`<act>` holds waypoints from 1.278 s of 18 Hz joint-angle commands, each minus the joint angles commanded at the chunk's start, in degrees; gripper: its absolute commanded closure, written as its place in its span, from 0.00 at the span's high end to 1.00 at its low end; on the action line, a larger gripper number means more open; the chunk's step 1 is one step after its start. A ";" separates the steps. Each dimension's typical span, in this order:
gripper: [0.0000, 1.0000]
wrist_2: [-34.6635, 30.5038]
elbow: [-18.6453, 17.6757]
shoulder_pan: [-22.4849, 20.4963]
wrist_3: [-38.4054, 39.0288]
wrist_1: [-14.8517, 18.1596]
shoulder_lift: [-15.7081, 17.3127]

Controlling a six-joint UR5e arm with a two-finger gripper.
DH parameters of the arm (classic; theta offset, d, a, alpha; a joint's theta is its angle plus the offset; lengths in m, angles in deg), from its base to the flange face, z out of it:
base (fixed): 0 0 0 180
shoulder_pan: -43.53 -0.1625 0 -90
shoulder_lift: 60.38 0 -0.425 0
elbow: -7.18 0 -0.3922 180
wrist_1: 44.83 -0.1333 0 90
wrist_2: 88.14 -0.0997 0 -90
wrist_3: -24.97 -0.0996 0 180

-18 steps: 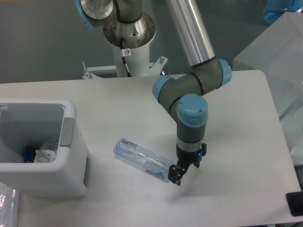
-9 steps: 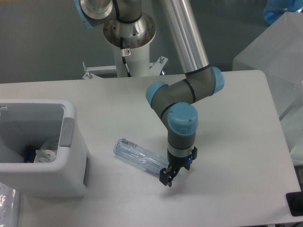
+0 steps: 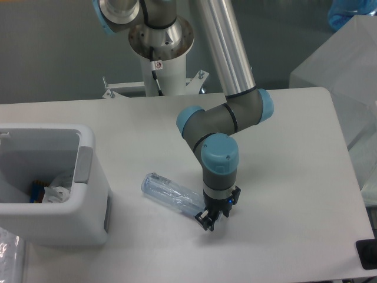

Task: Place the trash in the trash can
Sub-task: 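Close the gripper on the bottle's cap end and lift it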

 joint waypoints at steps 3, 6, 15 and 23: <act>0.60 -0.09 -0.26 0.00 0.00 0.00 0.09; 0.56 -0.09 -0.18 0.00 0.00 0.00 0.09; 0.37 -0.18 -0.18 0.00 -0.09 0.00 0.44; 0.29 -0.09 0.09 -0.09 -0.26 0.00 2.63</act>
